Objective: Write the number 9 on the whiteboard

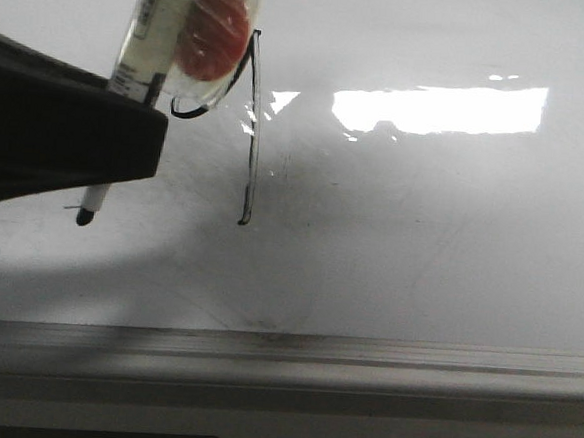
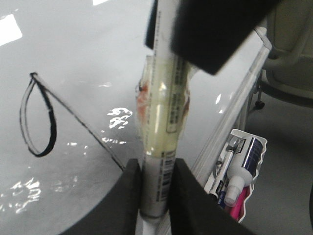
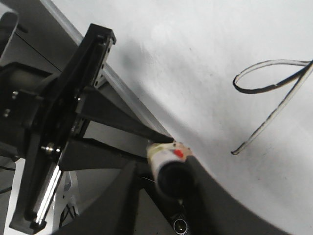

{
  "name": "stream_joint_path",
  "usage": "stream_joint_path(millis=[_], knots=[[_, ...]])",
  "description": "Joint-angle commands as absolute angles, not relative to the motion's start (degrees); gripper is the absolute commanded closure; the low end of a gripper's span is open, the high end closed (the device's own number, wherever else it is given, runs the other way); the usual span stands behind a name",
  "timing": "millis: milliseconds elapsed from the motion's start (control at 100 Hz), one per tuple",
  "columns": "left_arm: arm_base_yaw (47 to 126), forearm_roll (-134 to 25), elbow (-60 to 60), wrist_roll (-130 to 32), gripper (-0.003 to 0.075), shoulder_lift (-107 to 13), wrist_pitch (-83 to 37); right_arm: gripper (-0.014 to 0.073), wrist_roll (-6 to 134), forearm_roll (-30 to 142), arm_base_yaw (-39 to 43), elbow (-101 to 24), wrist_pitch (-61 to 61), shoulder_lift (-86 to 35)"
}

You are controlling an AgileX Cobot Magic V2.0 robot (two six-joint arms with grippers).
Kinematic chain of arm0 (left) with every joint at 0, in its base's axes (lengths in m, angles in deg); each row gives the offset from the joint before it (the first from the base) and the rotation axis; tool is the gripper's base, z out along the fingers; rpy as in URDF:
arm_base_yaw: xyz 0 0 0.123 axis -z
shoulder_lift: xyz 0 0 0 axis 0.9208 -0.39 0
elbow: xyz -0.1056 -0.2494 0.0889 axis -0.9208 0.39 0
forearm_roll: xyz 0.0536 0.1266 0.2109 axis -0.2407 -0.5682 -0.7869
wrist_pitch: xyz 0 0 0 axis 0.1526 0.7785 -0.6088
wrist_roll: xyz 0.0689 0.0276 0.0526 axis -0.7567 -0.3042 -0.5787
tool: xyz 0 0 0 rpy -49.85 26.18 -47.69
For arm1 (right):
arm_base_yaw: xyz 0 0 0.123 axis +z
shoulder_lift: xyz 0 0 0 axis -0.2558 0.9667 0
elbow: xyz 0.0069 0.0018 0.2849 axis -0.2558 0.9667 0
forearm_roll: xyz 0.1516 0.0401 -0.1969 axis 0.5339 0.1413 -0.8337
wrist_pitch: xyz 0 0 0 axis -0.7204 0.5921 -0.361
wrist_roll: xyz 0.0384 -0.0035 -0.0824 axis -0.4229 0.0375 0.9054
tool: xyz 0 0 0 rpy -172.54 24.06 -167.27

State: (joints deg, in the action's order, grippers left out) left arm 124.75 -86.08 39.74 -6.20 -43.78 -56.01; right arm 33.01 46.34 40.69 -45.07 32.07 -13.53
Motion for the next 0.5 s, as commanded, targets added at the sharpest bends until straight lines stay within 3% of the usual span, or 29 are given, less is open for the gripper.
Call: stream_joint_path(millis=[0, 290, 490], knots=[[124.88, -78.24, 37.89, -4.01, 0.0741, -42.85, -57.88, 0.0284, 33.23, 45.05, 40.73, -46.96, 29.76, -14.64], [124.61, -48.0, 37.89, -6.33, 0.0741, -43.33, -56.06, 0.0282, 33.23, 45.05, 40.73, -46.96, 29.63, -14.64], [124.61, -32.94, 37.89, -18.36, 0.0741, -43.57, -56.31, 0.0282, 33.23, 45.05, 40.73, -46.96, 29.63, -14.64]])
